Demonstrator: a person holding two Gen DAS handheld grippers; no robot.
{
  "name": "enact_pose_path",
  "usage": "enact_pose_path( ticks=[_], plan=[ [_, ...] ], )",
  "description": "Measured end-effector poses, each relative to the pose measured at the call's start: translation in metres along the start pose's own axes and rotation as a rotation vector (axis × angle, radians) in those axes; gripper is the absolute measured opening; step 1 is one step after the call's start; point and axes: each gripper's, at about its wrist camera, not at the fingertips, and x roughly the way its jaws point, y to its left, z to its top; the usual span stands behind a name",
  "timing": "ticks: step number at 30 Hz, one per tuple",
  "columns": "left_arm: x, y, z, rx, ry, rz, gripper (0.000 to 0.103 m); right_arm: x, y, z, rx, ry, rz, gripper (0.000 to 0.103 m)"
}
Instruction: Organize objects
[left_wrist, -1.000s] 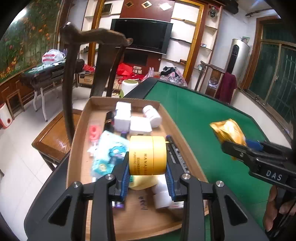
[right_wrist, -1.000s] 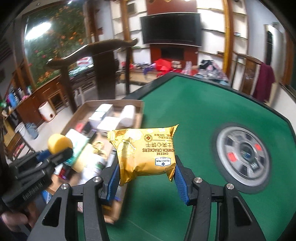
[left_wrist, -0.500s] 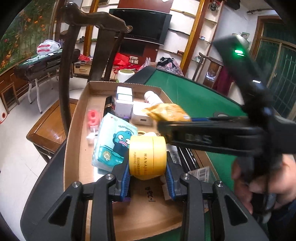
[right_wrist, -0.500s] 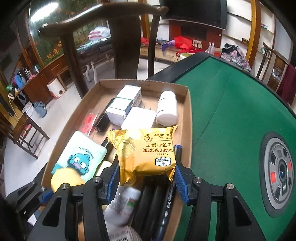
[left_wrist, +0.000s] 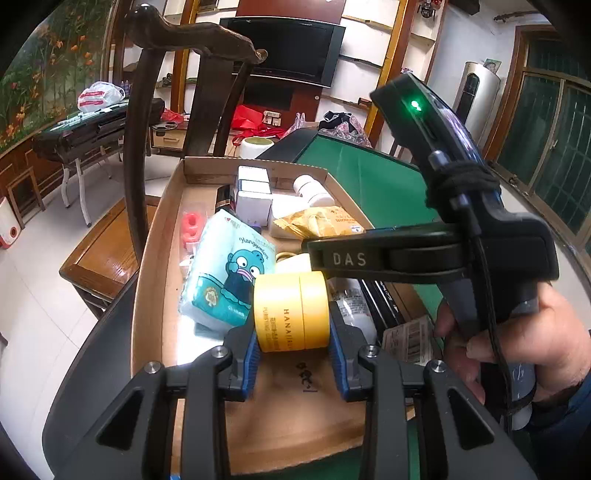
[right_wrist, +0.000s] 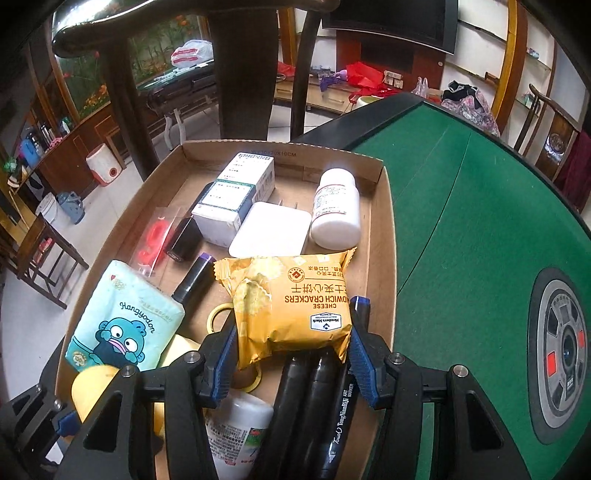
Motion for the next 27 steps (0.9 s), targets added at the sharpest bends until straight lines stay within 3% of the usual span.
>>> enact_pose_path(
  ticks=[3, 5, 8, 20, 27],
  plan=[
    [-0.001, -0.001, -0.002, 0.003, 0.002, 0.009, 0.032, -0.002, 0.001, -0.001, -0.015, 0.001, -0.019, 0.065],
    [-0.001, 0.0, -0.003, -0.007, 0.002, 0.014, 0.032, -0.005, 0.001, -0.003, -0.019, -0.001, -0.018, 0.075],
    [0.001, -0.001, -0.004, -0.005, 0.005, 0.03, 0.033, -0.012, -0.001, -0.005, -0.028, -0.024, -0.024, 0.079],
    [-0.008, -0.015, -0.005, 0.0, -0.037, 0.061, 0.071, -0.057, -0.018, -0.023, 0.006, -0.149, -0.051, 0.093],
    [-0.016, -0.027, -0.005, 0.029, -0.111, 0.153, 0.091, -0.091, -0.033, -0.047, 0.053, -0.252, -0.103, 0.1]
  ],
)
